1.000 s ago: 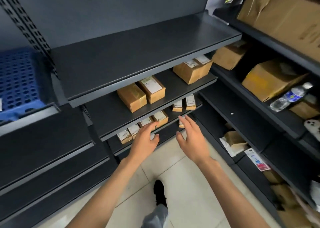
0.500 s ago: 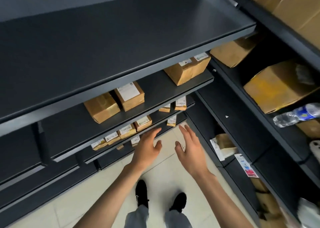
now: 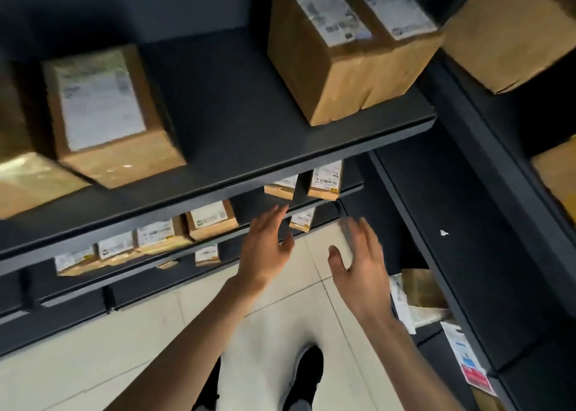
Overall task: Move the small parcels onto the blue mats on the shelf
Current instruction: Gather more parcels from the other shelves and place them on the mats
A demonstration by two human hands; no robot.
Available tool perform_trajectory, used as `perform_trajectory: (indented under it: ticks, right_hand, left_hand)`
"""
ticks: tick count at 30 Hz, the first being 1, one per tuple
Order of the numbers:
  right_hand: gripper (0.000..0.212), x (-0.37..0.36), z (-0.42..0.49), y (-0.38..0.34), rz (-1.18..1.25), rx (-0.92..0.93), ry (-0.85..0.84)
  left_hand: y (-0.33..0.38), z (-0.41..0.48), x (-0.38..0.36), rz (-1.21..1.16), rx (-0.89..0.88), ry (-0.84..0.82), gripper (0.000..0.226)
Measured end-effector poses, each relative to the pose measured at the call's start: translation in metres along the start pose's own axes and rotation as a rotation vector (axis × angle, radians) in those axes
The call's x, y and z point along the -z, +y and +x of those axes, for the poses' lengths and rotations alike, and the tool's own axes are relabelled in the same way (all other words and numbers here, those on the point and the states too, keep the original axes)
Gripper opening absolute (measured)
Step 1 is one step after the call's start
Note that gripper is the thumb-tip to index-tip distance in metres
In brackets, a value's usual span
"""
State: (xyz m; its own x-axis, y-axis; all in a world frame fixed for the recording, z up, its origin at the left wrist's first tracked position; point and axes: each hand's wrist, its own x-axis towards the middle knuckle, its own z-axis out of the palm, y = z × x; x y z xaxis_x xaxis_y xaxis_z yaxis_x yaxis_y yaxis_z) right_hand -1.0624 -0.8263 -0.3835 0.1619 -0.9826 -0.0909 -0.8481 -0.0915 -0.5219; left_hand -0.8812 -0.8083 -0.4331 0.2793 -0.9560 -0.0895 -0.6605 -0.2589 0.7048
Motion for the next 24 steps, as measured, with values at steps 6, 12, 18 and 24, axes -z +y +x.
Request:
perform_trajectory:
  ticks: [6, 12, 18, 24]
  right_hand:
    - [0.066, -0.064, 0.073, 0.080, -0.016, -0.003, 0.030]
    - [0.072, -0.126, 0.152, 0.105, 0.106, 0.061, -0.004]
    - [0.091, -0.155, 0.210, 0.104, 0.018, 0.068, -0.015]
    - [0.096, -0.163, 0.235, 0.098, -0.027, 0.012, -0.110]
  left_hand:
    - [-0.046, 0.081, -0.083, 0.206, -0.013, 0.185, 0.071]
    - [-0.082, 0.142, -0.128, 0.285, 0.083, 0.198, 0.093]
    - [-0.092, 0.158, -0.145, 0.288, 0.120, 0.219, 0.090]
    - [-0.086, 0.150, -0.145, 0.319, 0.130, 0.229, 0.087]
